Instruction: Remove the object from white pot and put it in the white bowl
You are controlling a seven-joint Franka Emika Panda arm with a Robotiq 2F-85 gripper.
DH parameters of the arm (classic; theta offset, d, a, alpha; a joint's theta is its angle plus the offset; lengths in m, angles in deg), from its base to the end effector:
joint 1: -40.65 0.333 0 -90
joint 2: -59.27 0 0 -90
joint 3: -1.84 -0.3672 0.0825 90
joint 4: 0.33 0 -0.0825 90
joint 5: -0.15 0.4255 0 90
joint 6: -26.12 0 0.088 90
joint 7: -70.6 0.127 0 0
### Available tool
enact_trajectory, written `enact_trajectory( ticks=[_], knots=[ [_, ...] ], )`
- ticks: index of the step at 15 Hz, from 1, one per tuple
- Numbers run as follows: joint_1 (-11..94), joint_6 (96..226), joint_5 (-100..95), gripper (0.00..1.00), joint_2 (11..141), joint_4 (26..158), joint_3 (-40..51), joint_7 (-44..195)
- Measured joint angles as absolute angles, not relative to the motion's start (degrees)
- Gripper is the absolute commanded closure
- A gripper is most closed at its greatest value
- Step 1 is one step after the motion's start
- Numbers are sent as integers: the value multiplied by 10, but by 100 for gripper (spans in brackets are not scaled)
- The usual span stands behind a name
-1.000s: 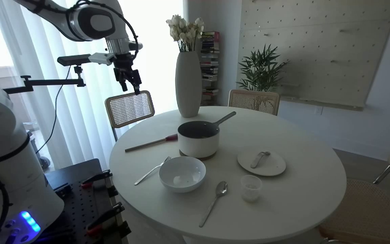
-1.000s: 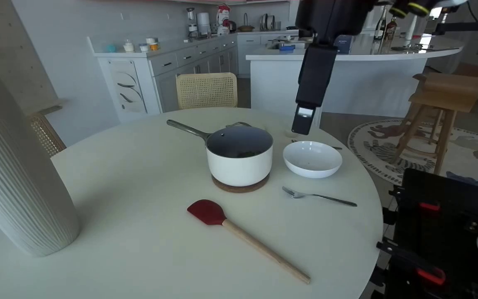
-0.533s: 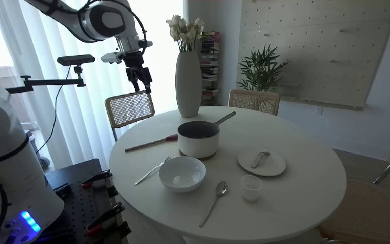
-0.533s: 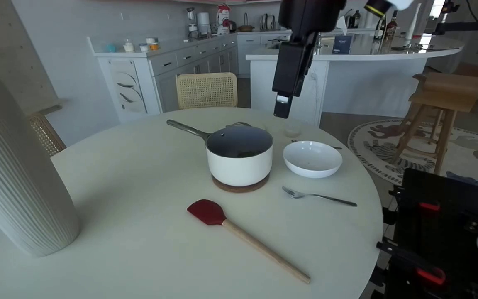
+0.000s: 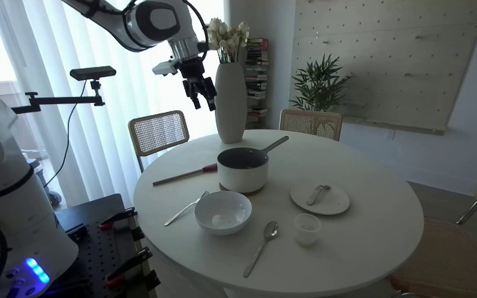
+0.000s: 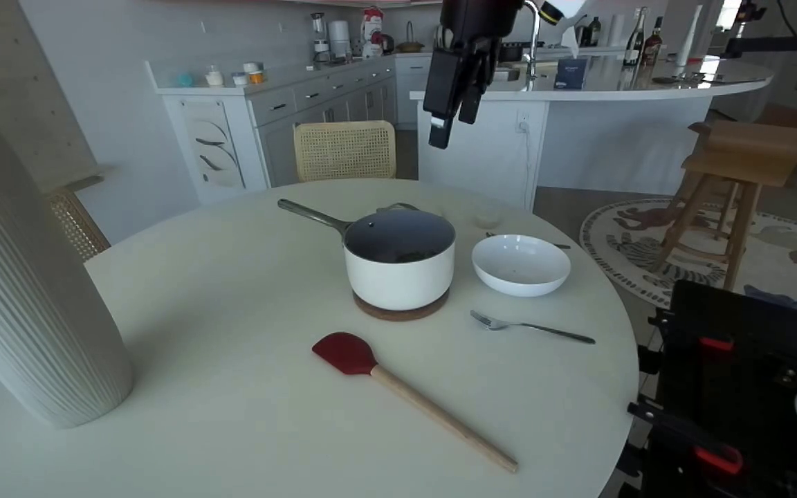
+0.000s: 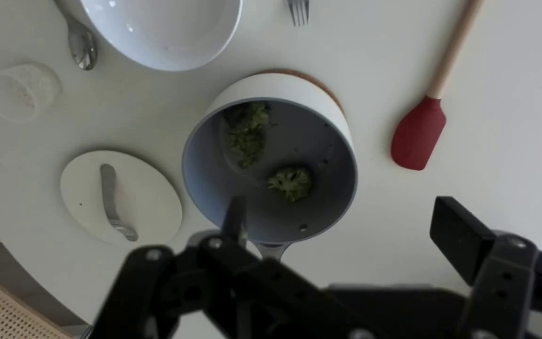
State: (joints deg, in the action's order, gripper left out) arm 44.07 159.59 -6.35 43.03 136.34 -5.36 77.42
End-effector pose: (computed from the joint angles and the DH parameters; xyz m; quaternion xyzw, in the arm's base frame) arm 0.4917 0.0905 0.4595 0.9895 0.0665 0.1198 0.0453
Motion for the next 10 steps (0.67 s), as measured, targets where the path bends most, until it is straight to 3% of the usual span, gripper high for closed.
enact_trajectory(
  ticks=[10],
  knots=[
    [411, 1692, -53, 0, 563, 1280, 35, 637]
  ],
)
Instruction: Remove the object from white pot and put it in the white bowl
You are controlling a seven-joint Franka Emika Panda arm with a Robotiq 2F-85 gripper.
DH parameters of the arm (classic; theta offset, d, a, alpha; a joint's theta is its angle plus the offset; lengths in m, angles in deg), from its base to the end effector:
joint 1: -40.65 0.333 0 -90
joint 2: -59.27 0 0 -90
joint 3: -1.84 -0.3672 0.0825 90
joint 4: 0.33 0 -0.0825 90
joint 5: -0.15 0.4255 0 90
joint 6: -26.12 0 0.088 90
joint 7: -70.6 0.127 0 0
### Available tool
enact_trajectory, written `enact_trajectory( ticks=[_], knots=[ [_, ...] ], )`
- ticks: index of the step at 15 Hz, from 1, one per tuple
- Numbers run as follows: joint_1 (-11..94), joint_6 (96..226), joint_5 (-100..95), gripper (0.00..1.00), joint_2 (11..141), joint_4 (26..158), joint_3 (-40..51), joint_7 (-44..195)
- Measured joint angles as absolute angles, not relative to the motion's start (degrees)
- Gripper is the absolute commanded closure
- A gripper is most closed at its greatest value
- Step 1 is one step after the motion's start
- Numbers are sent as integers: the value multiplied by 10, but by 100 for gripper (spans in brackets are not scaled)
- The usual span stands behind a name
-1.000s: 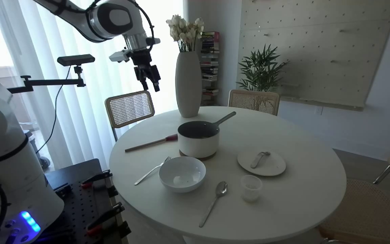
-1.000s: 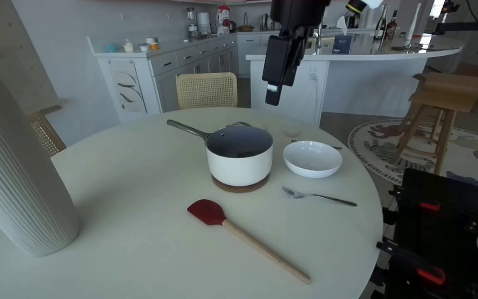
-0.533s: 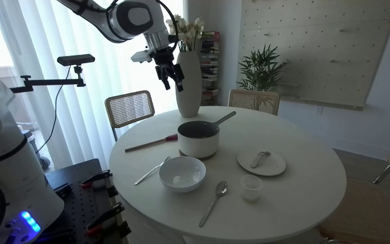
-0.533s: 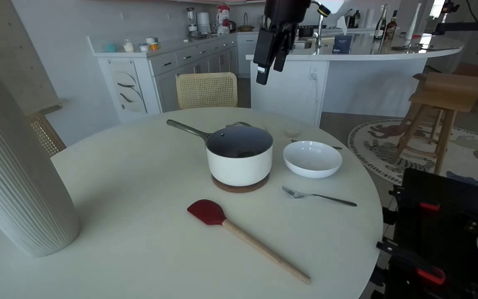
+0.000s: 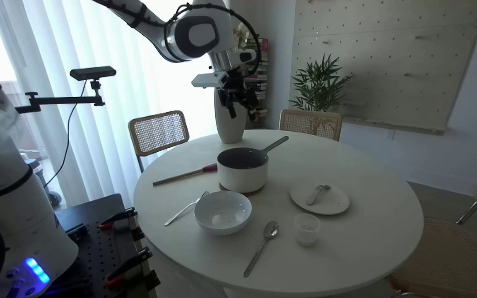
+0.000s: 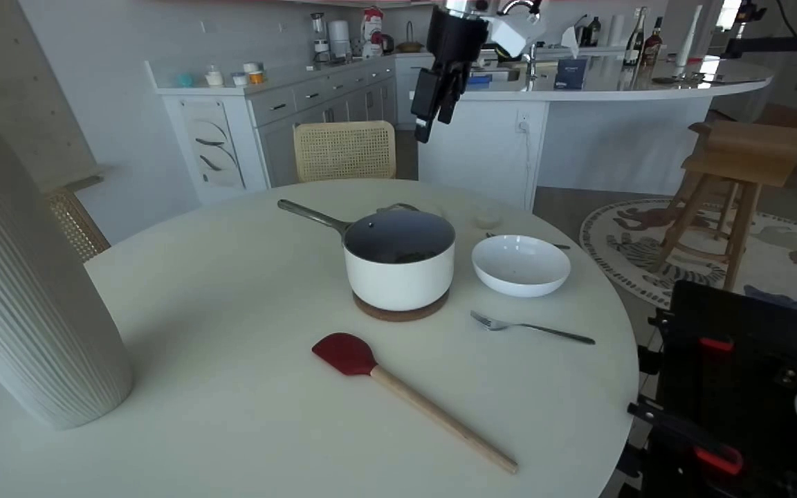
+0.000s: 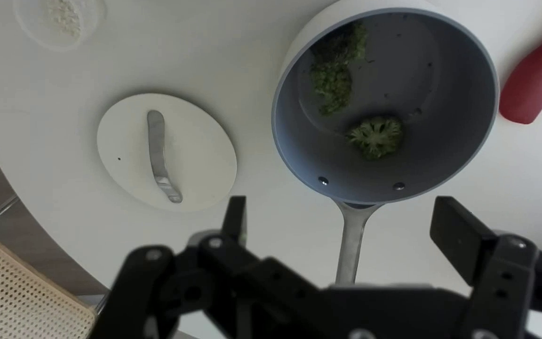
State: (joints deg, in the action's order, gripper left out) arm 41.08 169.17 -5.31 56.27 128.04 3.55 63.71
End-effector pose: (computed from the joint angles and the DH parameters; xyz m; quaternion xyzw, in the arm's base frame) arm 0.5802 -0.0137 0.4307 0.9842 0.0814 0.1507 0.0442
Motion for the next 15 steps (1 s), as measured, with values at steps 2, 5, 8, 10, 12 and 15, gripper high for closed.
enact_trajectory(
  ticks=[2, 5, 8, 10, 12, 15],
  knots=[
    [412, 1694, -48, 0, 595, 1253, 34, 637],
    [412, 1694, -25, 0, 640, 1218, 26, 636],
    [412, 1691, 26, 0, 681, 1191, 12, 623],
    [412, 1690, 45, 0, 703, 1177, 4, 619],
    [412, 1689, 50, 0, 718, 1169, 1, 619],
    [412, 1684, 51, 0, 731, 1162, -1, 619]
  ],
)
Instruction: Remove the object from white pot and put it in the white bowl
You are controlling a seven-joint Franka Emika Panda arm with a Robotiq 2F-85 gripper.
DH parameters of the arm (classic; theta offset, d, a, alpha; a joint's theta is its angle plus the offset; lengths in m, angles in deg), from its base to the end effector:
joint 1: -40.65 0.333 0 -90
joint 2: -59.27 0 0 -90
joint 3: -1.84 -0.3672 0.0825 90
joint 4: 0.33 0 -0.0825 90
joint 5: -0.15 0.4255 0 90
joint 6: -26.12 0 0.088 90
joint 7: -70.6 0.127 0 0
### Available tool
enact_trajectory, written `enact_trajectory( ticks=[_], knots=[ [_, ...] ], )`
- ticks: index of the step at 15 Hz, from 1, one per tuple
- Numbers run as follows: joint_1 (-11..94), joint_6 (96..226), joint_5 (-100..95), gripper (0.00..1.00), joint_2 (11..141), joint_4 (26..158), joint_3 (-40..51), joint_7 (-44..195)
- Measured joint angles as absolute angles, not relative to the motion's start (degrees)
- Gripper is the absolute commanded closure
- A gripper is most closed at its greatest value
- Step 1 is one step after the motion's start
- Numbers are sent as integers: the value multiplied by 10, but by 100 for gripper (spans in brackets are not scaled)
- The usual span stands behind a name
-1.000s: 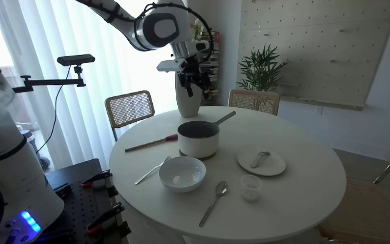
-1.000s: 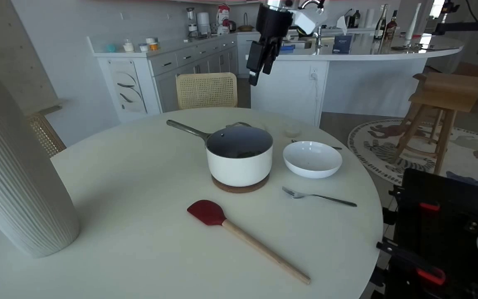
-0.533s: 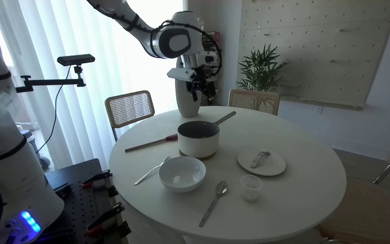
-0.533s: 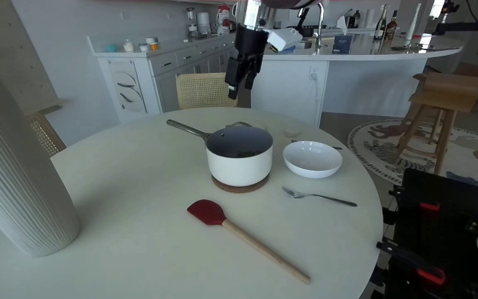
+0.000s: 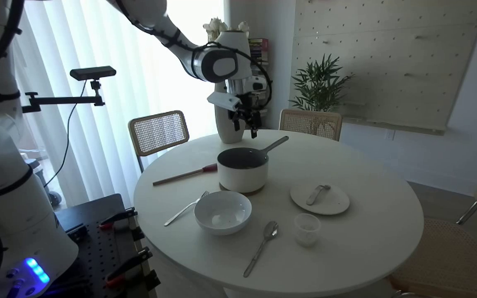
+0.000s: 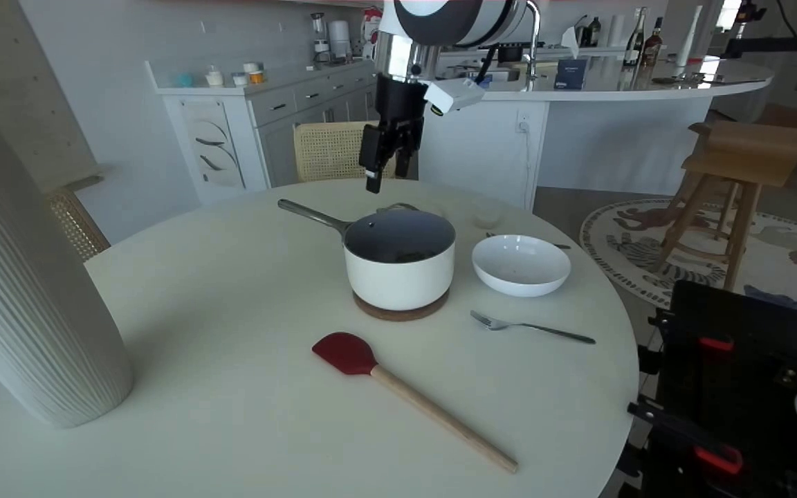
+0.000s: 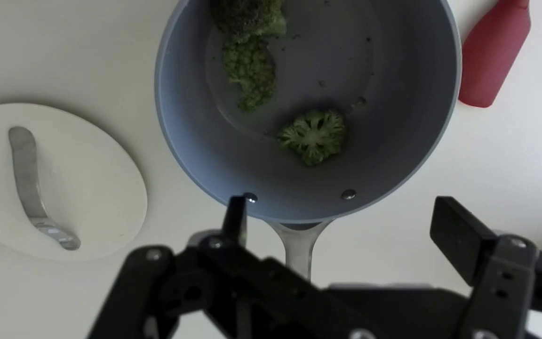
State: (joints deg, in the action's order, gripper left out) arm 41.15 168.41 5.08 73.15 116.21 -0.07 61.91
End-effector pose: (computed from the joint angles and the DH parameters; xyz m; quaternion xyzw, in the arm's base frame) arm 0.6573 0.0276 0.3505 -0.9920 -0.0642 -0.1049 0.0279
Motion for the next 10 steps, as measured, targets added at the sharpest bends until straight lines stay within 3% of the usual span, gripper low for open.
enact_trajectory(
  ticks=[10],
  knots=[
    [412, 1661, 51, 0, 741, 1161, -1, 619]
  ],
)
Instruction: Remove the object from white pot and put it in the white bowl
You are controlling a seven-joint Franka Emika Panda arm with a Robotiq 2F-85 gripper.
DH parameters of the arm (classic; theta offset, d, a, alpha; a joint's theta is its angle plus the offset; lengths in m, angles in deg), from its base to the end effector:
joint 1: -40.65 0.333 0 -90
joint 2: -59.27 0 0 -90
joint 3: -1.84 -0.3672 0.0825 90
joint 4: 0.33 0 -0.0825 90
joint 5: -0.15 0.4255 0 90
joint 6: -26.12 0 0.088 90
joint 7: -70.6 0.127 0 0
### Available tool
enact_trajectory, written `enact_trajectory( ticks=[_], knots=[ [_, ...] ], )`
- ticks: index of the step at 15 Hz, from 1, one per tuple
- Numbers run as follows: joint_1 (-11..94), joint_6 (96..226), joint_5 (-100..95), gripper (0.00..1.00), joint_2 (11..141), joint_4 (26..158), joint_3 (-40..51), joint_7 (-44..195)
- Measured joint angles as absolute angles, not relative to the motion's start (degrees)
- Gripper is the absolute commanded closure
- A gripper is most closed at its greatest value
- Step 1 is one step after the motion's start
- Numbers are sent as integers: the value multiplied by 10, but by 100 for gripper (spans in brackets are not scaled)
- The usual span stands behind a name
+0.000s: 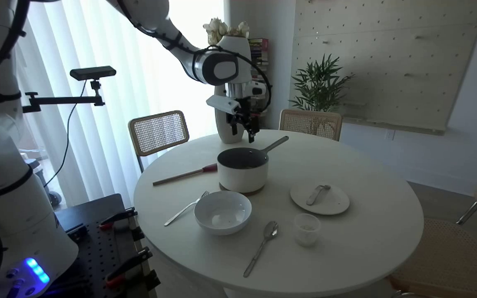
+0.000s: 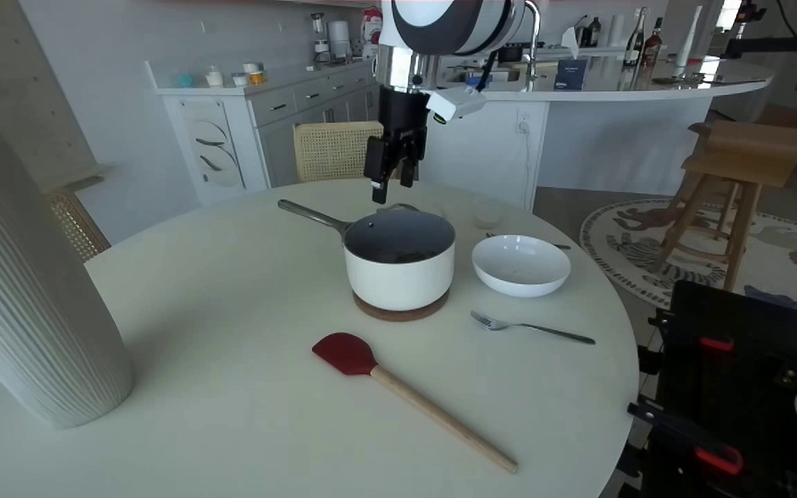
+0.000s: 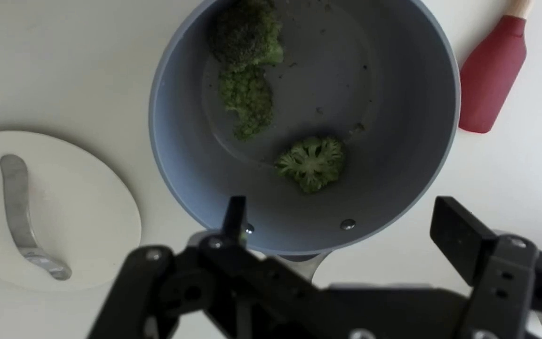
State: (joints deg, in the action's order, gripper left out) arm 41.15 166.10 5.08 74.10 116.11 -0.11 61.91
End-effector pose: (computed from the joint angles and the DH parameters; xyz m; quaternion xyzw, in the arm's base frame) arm 0.6536 0.0284 0.3361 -0.9944 -0.0652 -0.0776 0.0302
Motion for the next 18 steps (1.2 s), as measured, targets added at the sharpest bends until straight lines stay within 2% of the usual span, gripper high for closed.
enact_trajectory(
  ticks=[18],
  knots=[
    [412, 1626, 51, 0, 780, 1162, -8, 619]
  ],
)
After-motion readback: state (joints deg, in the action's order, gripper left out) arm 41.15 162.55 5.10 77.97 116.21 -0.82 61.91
